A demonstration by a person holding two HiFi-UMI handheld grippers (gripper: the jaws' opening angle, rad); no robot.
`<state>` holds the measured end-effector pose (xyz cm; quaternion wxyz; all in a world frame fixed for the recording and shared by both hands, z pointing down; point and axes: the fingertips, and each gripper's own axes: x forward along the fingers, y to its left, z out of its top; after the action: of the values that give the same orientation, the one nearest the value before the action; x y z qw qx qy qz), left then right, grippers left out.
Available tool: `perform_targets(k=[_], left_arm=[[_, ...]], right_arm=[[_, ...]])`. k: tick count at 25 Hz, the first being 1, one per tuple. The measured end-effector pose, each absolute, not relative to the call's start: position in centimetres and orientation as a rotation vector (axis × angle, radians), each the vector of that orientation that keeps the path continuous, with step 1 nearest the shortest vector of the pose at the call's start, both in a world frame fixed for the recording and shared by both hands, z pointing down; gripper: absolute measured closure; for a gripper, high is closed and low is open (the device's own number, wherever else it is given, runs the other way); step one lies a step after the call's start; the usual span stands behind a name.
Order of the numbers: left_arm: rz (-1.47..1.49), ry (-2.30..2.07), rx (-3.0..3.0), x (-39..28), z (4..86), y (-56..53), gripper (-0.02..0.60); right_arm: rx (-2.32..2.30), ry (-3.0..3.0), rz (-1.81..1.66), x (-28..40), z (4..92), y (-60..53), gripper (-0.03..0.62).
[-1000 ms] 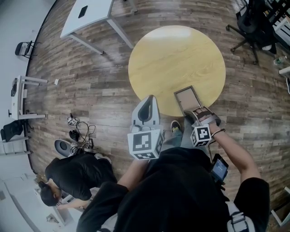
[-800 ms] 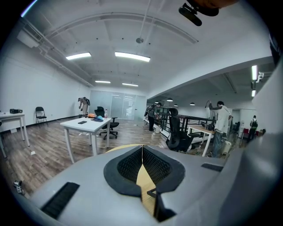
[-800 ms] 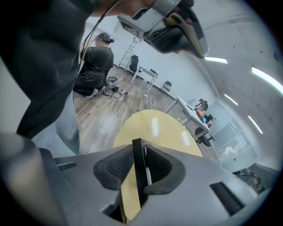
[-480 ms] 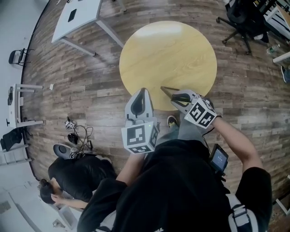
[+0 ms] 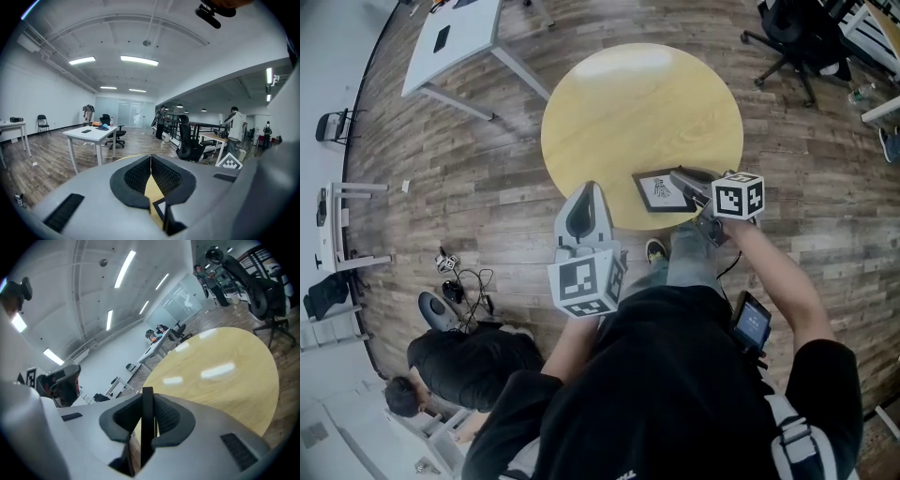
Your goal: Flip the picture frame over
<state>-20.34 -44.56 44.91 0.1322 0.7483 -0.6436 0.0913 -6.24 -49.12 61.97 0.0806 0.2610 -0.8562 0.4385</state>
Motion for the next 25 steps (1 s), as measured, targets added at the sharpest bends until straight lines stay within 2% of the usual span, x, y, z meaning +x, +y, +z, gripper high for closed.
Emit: perform_targets(k=[10, 25], left_arm=[[0.291, -1.873, 2.158, -20.6, 45.2, -45.2, 0.560], [0.293, -1.892, 2.133, -21.1, 45.5, -45.4, 0.560]], right_arm=[[1.052, -2.403, 1.387, -2.4, 65.8, -51.8, 0.507], [1.196, -2.227, 1.218, -0.1, 71.0, -52.6, 0.470]])
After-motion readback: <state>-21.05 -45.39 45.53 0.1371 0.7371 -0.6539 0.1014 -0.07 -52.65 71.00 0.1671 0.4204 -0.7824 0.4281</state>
